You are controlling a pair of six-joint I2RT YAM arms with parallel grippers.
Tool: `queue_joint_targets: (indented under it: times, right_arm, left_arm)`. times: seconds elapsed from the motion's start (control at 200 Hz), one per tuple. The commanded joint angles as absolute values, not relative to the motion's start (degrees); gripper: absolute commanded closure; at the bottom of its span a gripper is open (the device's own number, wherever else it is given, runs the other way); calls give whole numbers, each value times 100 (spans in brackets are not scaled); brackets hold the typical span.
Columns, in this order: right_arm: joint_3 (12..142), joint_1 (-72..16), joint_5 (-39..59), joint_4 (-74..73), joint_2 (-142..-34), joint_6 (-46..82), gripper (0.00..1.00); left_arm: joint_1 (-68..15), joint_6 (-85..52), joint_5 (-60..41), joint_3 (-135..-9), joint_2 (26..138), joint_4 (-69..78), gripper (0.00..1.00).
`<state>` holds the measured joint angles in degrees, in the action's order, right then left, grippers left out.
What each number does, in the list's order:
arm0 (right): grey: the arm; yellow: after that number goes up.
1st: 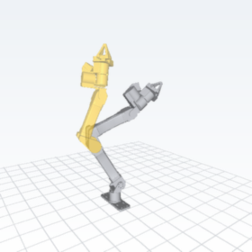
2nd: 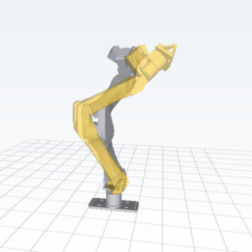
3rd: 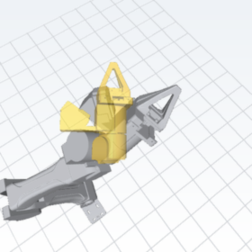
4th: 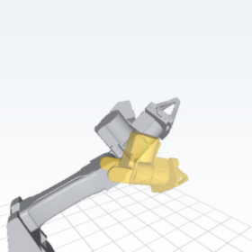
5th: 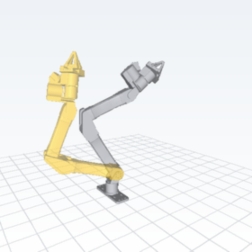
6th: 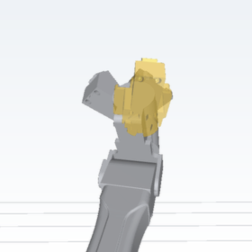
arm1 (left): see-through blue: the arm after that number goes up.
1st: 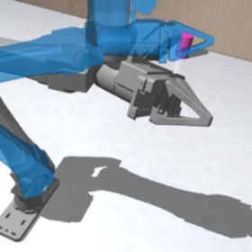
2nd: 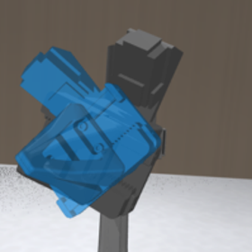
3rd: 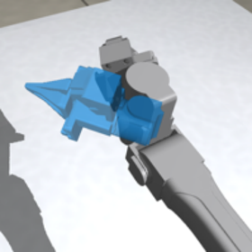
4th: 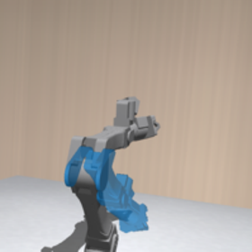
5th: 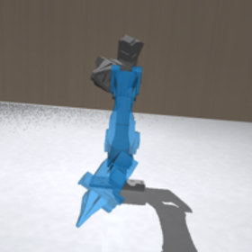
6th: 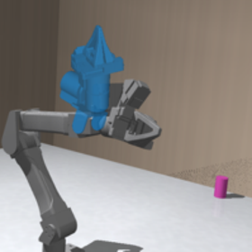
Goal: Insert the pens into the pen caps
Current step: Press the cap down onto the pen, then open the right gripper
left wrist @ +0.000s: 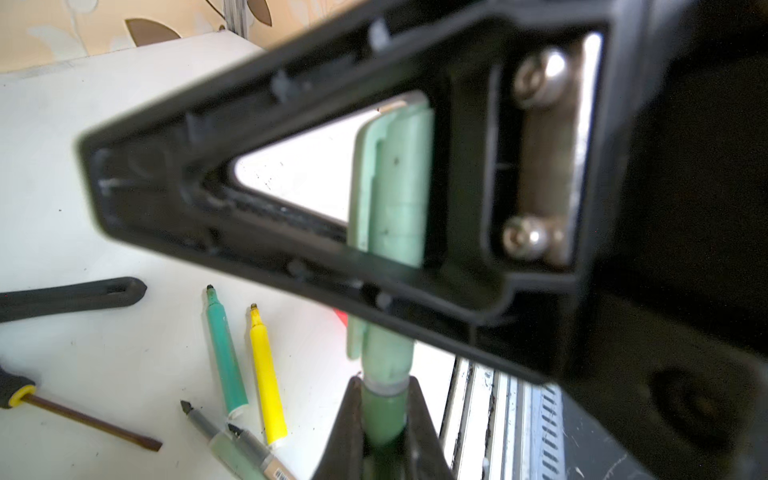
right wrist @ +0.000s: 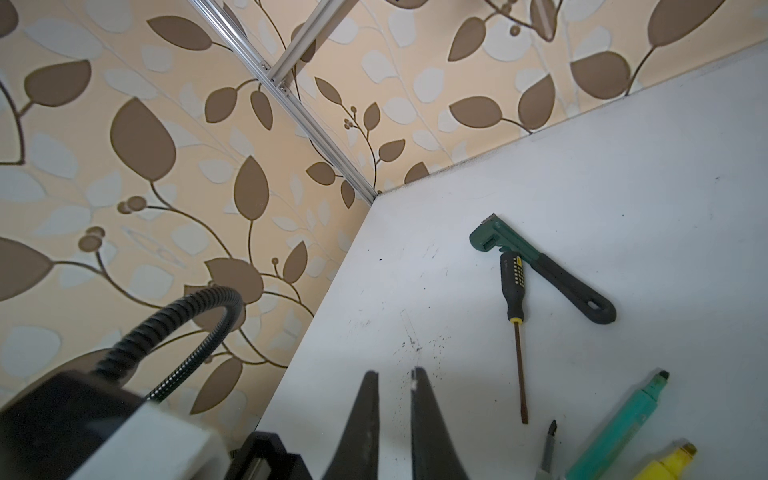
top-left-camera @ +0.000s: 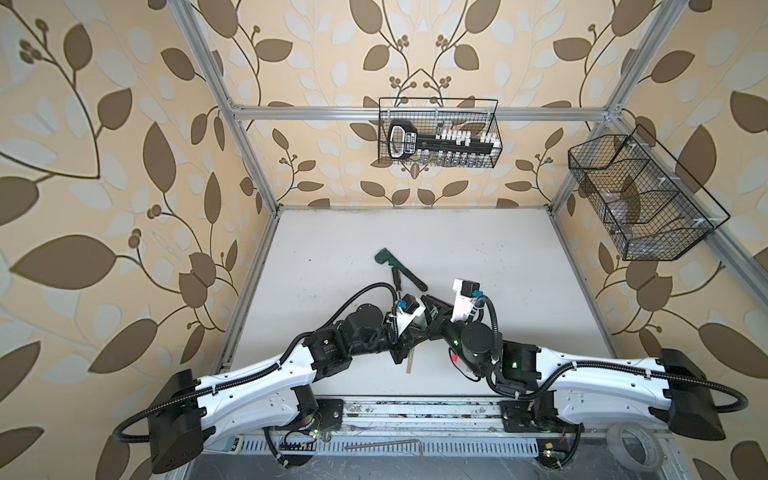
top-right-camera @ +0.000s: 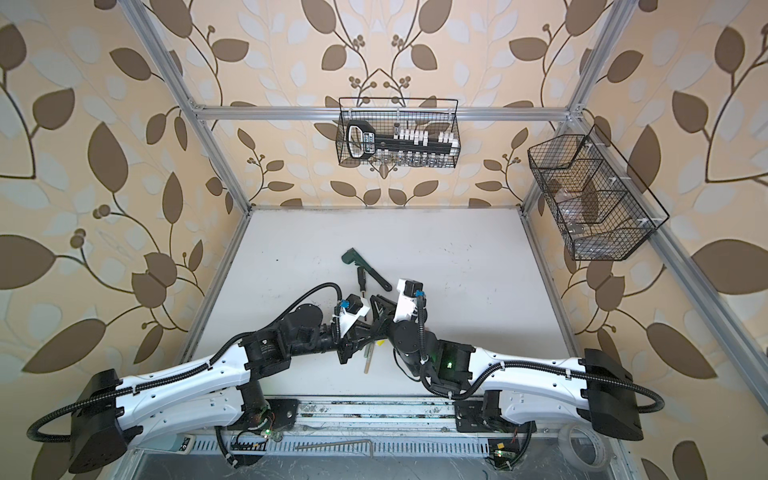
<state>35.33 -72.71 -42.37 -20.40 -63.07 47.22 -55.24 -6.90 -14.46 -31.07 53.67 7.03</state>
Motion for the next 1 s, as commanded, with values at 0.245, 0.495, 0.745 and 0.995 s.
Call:
queue_joint_targets:
  times: [0.245, 0.495, 0.745, 0.995]
  right_arm:
    - [3312, -8123, -3170, -2759, -6814, 5061, 100]
    - [3565, -8411, -3106, -2852, -7236, 4999, 100]
    - [3389, -8490, -2729, -3466, -7343, 4940, 100]
    - [3292, -8728, -2421, -4241, -7461, 4905, 100]
  left_arm:
    - [-5335, -500, 717, -3794, 4818, 2063, 100]
    - [-5168, -41, 911, -4881, 5366, 1991, 100]
    - [-4682, -285, 395, -5681, 5515, 1701, 100]
    - [-4223, -741, -22, -5404, 5352, 2035, 100]
